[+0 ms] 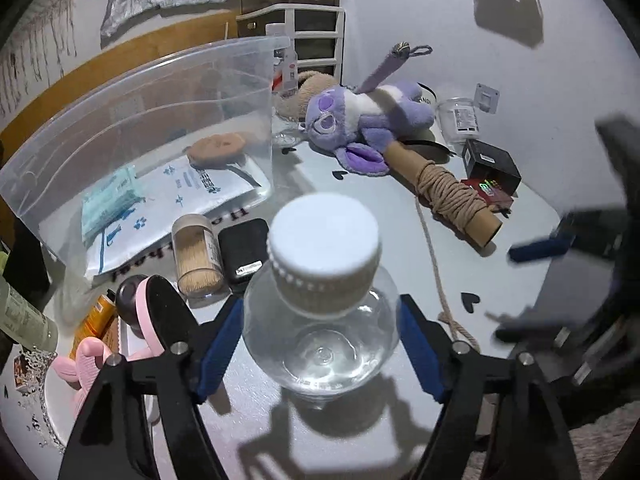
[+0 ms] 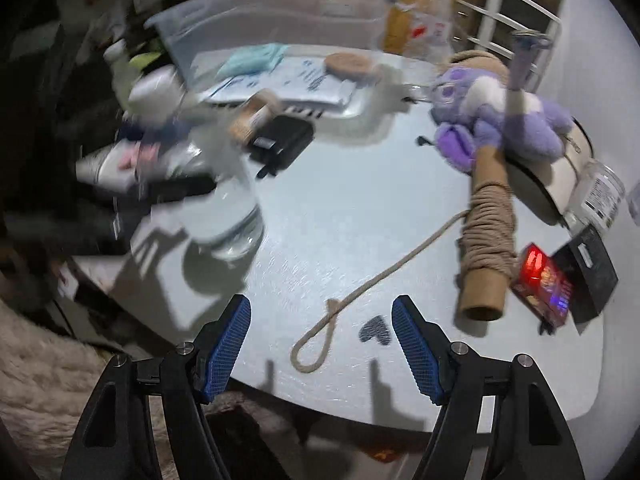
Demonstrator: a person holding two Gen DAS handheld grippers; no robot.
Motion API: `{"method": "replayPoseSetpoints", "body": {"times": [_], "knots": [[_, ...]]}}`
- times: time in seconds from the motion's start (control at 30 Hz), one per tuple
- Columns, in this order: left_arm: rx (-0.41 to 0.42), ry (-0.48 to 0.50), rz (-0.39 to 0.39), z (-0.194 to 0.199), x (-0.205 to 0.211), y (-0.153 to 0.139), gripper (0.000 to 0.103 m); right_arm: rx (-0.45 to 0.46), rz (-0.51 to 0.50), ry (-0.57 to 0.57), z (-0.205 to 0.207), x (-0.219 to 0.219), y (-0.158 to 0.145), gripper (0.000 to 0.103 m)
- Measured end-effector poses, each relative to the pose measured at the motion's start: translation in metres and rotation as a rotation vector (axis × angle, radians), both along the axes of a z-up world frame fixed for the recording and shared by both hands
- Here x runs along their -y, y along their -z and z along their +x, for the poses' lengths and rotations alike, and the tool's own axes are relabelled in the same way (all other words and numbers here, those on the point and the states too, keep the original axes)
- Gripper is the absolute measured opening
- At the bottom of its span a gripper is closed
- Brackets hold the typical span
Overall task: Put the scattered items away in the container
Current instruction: 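Close the right tool around the bottle body beside the left tool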
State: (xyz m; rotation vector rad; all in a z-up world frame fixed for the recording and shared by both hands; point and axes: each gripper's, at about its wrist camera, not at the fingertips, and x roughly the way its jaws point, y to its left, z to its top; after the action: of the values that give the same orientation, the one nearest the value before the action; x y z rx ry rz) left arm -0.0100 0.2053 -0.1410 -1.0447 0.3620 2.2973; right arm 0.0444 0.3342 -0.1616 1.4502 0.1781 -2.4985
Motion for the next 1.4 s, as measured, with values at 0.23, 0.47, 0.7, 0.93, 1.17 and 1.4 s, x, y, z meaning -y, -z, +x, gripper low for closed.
{"method": "replayPoseSetpoints", "body": {"times": [0.23,0.47,0.7,0.93,1.17,1.4], "knots": [[0.063,-0.009,-0.026,-0.003,-0.005,-0.009,0.074,-0.118,0.046,-0.148,0.009,0.038,0.023,0.073],[-0.004,-0.024,-0.085,0.011,-0.009,-0.013,0.074,-0.123,0.014,-0.174,0.009,0.045,0.029,0.073],[-0.163,0.001,-0.121,0.022,-0.020,-0.022,0.077,-0.084,-0.018,-0.138,0.012,0.034,0.036,0.073],[-0.201,-0.007,-0.107,0.027,-0.020,-0.035,0.053,-0.082,-0.013,-0.135,0.015,0.030,0.038,0.073],[-0.126,-0.080,-0.045,0.017,-0.015,-0.041,0.039,-0.159,0.002,-0.090,0.009,0.032,0.033,0.073],[-0.048,-0.123,0.011,0.008,-0.012,-0.047,0.032,-0.245,-0.014,-0.115,0.000,0.049,0.025,0.073]]}}
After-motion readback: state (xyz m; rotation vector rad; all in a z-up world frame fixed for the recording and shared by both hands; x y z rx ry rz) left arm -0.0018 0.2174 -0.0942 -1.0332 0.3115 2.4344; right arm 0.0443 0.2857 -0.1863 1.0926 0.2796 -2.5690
